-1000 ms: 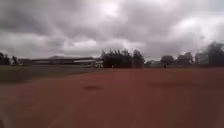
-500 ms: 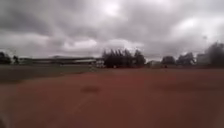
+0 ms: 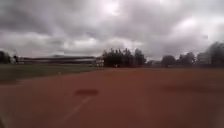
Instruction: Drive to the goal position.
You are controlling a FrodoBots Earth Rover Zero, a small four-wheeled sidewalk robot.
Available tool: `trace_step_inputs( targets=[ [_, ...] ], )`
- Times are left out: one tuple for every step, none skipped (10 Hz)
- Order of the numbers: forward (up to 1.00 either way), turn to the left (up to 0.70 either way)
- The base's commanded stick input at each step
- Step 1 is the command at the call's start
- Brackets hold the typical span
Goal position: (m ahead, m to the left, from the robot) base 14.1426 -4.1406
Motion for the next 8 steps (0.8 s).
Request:
trace_step_inputs(
  targets=[
    [0.70,0.00],
    [0.70,0.00],
    [0.70,0.00],
    [0.70,0.00],
    [0.70,0.00],
    [0.70,0.00],
    [0.70,0.00],
    [0.70,0.00]
  ],
)
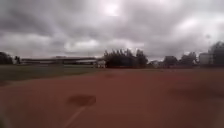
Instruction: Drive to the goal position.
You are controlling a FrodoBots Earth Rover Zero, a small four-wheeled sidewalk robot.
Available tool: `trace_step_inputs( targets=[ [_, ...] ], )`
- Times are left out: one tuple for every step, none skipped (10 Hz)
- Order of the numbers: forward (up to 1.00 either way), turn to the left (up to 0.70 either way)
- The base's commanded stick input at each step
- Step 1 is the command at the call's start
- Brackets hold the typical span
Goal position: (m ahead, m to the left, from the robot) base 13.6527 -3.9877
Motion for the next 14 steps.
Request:
trace_step_inputs(
  targets=[
    [0.70,0.00],
    [0.70,0.00],
    [0.70,0.00],
    [0.70,0.00],
    [0.70,0.00],
    [0.70,0.00],
    [0.70,0.00],
    [0.70,0.00],
    [0.70,0.00],
    [0.70,0.00],
    [0.70,0.00],
    [0.70,0.00],
    [0.70,0.00],
    [0.70,0.00]
  ],
)
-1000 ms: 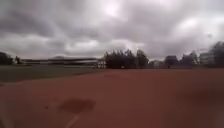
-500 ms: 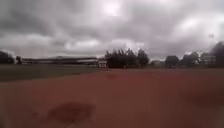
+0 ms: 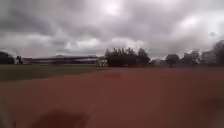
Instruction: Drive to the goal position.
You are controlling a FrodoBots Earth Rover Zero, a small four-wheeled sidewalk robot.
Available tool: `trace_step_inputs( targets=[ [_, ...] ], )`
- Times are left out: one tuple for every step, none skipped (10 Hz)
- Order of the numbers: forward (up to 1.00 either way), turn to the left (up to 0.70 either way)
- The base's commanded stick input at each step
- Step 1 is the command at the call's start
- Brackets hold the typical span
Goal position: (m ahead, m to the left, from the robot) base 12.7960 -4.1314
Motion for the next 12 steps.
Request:
trace_step_inputs(
  targets=[
    [0.70,0.00],
    [0.70,0.00],
    [0.70,0.00],
    [0.70,0.00],
    [0.70,0.00],
    [0.70,0.00],
    [0.70,0.00],
    [0.70,0.00],
    [0.70,0.00],
    [0.70,0.00],
    [0.70,0.00],
    [0.70,-0.07]
  ],
)
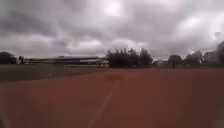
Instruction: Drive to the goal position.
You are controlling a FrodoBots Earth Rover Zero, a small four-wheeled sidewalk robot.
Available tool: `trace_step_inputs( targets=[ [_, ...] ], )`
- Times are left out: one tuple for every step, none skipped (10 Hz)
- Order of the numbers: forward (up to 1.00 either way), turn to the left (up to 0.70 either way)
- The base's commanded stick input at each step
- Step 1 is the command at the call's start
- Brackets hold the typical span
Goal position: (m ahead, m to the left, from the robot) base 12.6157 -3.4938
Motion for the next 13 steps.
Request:
trace_step_inputs(
  targets=[
    [0.70,-0.29],
    [0.70,-0.35],
    [0.70,-0.35],
    [0.70,-0.35],
    [0.70,-0.35],
    [0.70,-0.35],
    [0.70,-0.24],
    [0.70,-0.06],
    [0.70,0.00],
    [0.70,0.00],
    [0.70,0.00],
    [0.70,0.00],
    [0.70,0.00]
  ],
)
